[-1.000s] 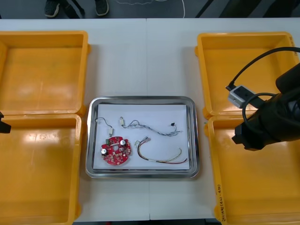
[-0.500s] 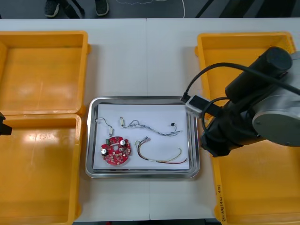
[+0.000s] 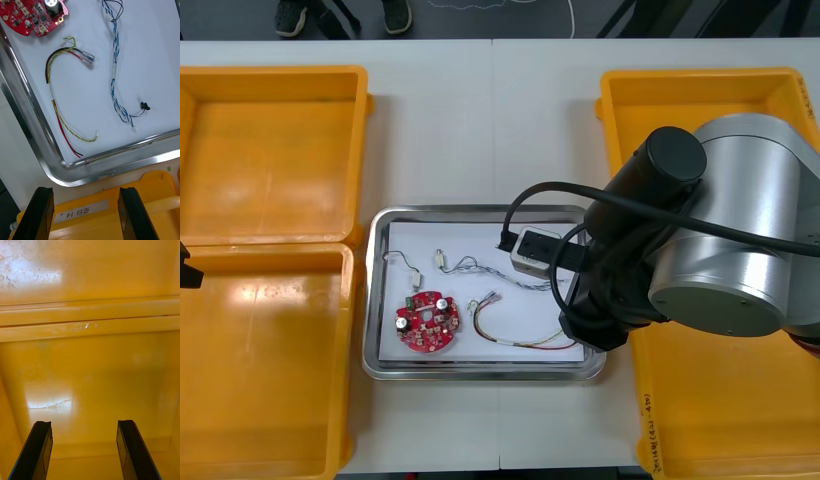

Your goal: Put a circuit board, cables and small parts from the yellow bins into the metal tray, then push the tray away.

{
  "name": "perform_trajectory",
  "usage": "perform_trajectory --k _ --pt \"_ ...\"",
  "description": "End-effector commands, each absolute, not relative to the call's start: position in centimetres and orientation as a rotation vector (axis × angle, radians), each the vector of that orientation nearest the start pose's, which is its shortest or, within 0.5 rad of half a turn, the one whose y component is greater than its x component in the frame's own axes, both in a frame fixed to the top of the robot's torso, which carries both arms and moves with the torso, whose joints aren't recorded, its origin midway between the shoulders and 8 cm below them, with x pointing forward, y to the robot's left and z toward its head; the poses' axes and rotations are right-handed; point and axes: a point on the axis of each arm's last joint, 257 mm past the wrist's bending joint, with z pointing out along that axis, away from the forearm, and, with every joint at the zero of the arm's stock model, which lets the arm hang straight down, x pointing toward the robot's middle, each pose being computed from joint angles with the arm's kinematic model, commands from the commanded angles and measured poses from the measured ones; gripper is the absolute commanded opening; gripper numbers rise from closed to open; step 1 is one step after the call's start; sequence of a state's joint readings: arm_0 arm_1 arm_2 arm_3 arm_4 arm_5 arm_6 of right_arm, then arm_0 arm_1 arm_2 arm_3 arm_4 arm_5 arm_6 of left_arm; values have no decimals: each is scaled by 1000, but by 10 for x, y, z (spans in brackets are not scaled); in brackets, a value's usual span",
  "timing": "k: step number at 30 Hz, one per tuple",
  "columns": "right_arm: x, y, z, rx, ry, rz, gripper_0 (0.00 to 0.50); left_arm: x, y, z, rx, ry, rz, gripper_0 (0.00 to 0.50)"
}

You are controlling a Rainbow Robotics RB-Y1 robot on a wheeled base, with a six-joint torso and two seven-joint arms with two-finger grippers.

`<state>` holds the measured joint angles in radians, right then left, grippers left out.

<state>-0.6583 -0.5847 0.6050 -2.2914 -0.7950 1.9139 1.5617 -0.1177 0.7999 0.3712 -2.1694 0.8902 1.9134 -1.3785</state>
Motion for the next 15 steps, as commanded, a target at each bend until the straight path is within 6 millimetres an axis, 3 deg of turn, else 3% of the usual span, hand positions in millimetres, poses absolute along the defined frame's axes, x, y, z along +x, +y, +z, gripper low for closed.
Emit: perform_trajectory --k 1,15 --pt "340 -53 -190 -1726 2134 -99 500 358 396 -160 150 2673 77 500" --pt "333 10 -221 -1914 1987 -136 500 358 396 -160 150 2673 77 500"
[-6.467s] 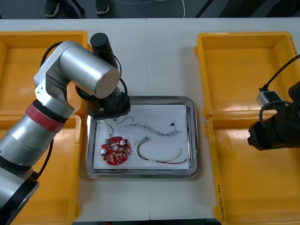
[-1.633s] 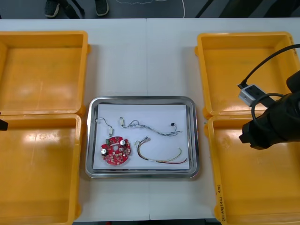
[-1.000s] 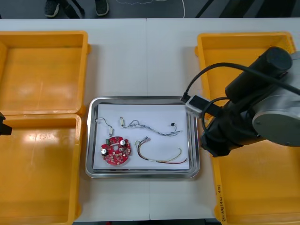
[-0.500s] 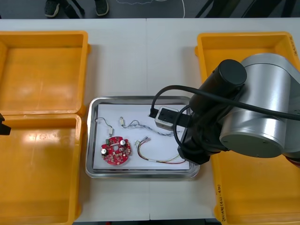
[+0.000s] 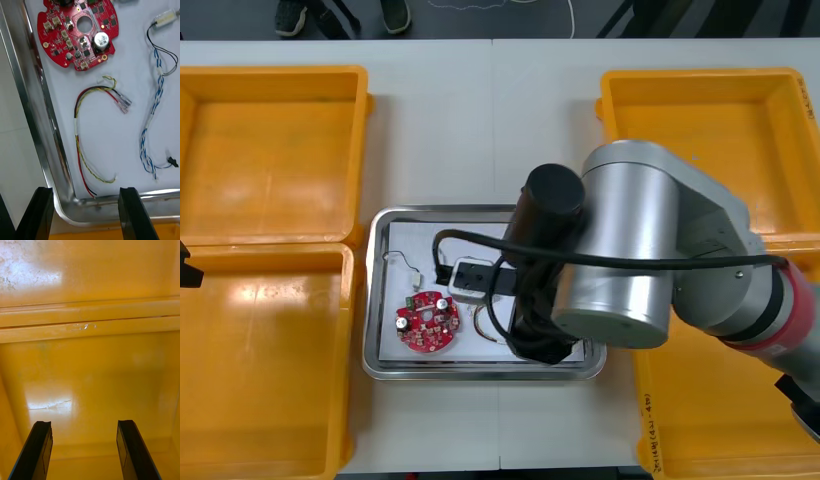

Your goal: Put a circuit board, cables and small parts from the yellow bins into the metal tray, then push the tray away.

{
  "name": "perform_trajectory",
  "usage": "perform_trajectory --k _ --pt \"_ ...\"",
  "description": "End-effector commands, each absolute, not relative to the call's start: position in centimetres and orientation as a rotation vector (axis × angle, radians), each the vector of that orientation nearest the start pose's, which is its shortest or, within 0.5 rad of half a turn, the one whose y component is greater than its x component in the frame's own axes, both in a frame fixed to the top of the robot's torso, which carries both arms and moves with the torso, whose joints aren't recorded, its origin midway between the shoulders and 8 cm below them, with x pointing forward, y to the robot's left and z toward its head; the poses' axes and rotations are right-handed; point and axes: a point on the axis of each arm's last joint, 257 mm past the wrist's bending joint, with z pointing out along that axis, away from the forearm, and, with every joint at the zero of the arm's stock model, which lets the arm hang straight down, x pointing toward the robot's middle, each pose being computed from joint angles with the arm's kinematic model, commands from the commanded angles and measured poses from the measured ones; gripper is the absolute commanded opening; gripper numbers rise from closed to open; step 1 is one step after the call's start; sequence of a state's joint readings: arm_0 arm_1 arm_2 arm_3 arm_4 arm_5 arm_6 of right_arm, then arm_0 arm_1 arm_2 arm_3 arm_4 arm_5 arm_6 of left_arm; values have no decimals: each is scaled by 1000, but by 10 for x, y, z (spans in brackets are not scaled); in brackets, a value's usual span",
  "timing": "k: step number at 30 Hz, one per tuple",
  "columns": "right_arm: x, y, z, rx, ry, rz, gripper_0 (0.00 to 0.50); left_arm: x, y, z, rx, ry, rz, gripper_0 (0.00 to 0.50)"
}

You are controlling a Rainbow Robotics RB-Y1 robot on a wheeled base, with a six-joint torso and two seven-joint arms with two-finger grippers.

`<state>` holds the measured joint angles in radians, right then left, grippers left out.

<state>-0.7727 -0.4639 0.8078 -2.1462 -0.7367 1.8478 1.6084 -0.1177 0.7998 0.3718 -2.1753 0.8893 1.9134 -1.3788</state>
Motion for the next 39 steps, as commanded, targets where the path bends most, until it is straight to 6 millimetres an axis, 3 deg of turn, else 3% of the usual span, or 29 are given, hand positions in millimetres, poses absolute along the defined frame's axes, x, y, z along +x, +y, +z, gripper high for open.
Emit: perform_trajectory --k 1,21,39 --pt "332 12 -223 -1922 1982 -138 500 358 396 -160 150 2673 77 500" --pt "320 56 -274 -2084 1801 -265 500 358 396 -160 150 2673 77 500" --pt "305 56 -302 -2155 1759 -307 500 358 396 -160 150 2673 77 500"
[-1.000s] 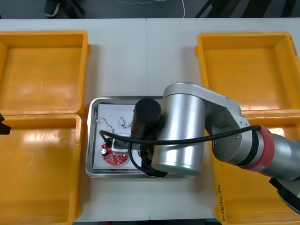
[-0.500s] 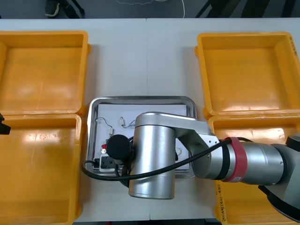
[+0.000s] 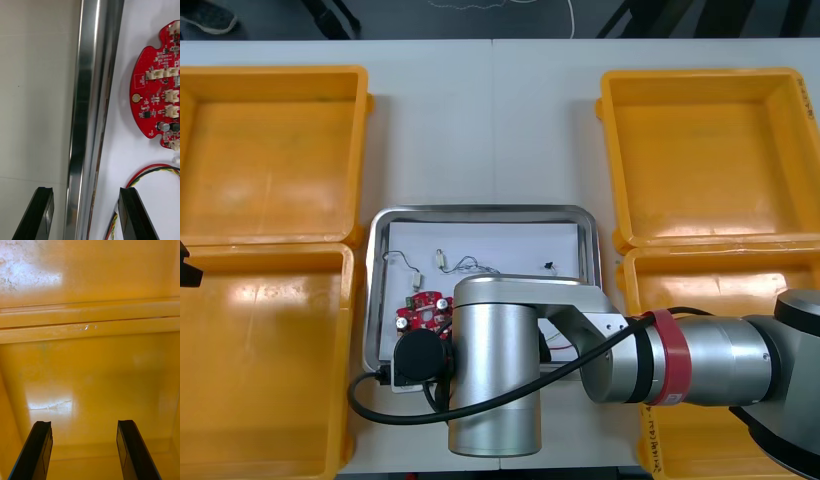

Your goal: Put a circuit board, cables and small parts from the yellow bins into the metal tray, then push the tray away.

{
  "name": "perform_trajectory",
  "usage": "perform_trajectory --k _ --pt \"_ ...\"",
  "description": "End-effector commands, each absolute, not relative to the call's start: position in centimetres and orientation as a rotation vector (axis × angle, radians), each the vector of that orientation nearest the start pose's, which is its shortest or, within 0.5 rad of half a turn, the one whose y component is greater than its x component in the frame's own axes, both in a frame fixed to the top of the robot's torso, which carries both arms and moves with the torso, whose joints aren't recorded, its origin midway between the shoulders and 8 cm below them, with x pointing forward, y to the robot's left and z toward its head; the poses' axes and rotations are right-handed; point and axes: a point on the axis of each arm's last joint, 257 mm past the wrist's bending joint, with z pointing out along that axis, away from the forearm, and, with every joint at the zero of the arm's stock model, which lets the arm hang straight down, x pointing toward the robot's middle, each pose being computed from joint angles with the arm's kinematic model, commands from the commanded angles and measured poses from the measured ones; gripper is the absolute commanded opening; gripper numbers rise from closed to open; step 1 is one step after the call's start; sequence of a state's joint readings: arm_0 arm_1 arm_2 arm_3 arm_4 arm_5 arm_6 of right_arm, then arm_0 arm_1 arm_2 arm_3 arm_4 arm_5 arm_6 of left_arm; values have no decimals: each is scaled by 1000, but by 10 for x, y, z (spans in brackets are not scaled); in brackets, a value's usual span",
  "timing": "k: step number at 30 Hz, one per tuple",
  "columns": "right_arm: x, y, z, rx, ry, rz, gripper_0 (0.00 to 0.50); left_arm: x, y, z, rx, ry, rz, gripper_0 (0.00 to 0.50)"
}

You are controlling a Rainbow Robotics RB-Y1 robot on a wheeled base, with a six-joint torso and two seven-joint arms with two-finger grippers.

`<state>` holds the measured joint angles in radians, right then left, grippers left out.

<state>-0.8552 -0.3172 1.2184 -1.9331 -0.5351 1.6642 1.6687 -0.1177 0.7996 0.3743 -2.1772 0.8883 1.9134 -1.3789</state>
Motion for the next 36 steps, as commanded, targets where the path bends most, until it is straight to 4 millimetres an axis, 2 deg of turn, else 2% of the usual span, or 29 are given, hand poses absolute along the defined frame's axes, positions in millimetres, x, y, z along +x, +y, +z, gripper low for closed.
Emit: perform_trajectory --k 1,11,25,36 --pt "304 57 -302 -2156 1758 -306 500 358 396 -160 150 2673 77 500" --pt "299 57 -313 -2168 1774 -317 500 358 396 -160 150 2673 77 500" --pt "301 68 -323 -2155 1813 -318 500 358 396 -160 150 2673 77 500" --pt "307 67 -328 -2151 1830 -341 500 358 396 -160 150 2673 77 500"
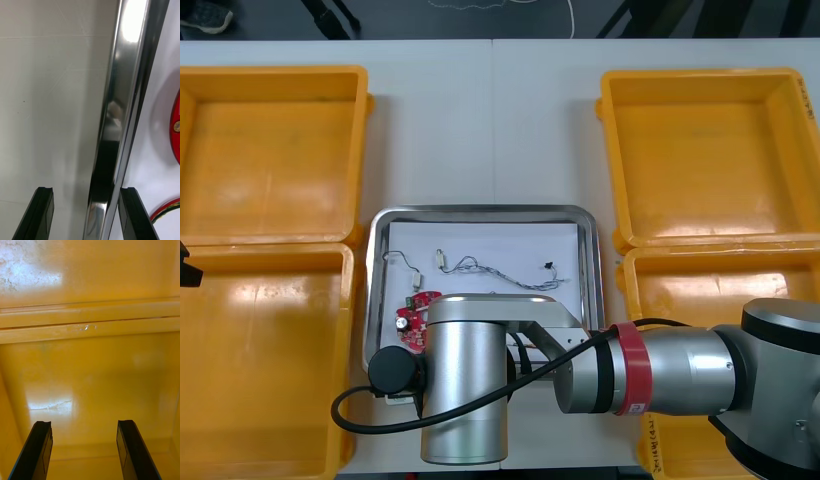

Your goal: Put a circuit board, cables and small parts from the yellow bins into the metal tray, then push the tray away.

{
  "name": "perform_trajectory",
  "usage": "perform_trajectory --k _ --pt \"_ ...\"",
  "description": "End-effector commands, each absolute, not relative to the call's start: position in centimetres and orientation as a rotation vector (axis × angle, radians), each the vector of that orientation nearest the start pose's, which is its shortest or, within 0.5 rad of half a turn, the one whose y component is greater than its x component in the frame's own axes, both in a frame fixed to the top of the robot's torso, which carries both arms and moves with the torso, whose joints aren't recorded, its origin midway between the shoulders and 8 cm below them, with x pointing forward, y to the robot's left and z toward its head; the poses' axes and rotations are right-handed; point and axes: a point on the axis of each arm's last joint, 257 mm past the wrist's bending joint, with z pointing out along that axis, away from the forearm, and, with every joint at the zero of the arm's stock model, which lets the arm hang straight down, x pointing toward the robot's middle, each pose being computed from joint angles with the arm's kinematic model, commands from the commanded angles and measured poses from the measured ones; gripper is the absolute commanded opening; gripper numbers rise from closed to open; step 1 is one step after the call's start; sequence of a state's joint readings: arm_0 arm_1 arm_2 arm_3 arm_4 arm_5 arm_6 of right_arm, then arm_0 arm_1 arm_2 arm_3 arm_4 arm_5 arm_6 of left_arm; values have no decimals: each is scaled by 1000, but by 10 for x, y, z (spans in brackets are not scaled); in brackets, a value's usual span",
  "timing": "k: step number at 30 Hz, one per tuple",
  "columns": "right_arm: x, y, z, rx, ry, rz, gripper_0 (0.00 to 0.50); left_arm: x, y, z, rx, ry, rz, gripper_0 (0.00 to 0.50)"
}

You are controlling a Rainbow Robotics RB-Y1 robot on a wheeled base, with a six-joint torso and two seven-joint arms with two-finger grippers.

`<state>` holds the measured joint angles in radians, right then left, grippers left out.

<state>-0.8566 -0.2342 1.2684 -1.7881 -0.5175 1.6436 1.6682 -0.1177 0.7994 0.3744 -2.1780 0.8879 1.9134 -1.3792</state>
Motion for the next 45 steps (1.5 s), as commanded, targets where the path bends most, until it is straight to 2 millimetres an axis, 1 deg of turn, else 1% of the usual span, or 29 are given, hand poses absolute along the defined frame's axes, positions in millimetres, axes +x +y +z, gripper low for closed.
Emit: perform_trajectory --k 1,7,8,9,10,11,12,13,15,16,17,18,19,23,29,37,38,41,43,45 --pt "307 67 -329 -2151 1830 -343 500 358 396 -160 150 2673 77 500" --pt "310 67 -329 -2144 1835 -351 500 358 396 -160 150 2673 77 500" --pt "311 67 -329 -2144 1833 -352 486 358 396 -160 150 2673 77 500" --pt "311 66 -329 -2144 1835 -355 433 358 396 -160 150 2673 77 500" --pt "311 68 -328 -2143 1832 -354 359 358 396 -160 150 2673 77 500" --pt "311 67 -328 -2143 1833 -357 294 358 396 -160 150 2673 77 500" --pt "311 67 -328 -2142 1835 -358 263 358 396 -160 150 2673 77 500" --pt "312 67 -328 -2139 1838 -357 202 358 396 -160 150 2673 77 500" --pt "312 67 -328 -2137 1839 -356 144 358 396 -160 150 2673 77 500" --pt "312 66 -328 -2135 1842 -358 84 358 396 -160 150 2673 77 500" --pt "311 67 -328 -2137 1841 -355 67 358 396 -160 150 2673 77 500" --pt "312 67 -328 -2136 1842 -358 67 358 396 -160 150 2673 77 500" --pt "312 67 -328 -2135 1843 -358 30 358 396 -160 150 2673 77 500" --pt "312 66 -328 -2132 1847 -362 0 358 396 -160 150 2673 77 500" --pt "318 65 -322 -2117 1849 -381 0 358 396 -160 150 2673 77 500" --pt "334 65 -304 -2078 1859 -410 0 358 396 -160 150 2673 77 500" --pt "341 65 -297 -2061 1863 -418 0 358 396 -160 150 2673 77 500" --pt "346 66 -289 -2048 1861 -429 0 358 396 -160 150 2673 77 500" --pt "353 65 -281 -2032 1858 -449 0 358 396 -160 150 2673 77 500" --pt "357 64 -278 -2023 1857 -461 0 358 396 -160 150 2673 77 500"
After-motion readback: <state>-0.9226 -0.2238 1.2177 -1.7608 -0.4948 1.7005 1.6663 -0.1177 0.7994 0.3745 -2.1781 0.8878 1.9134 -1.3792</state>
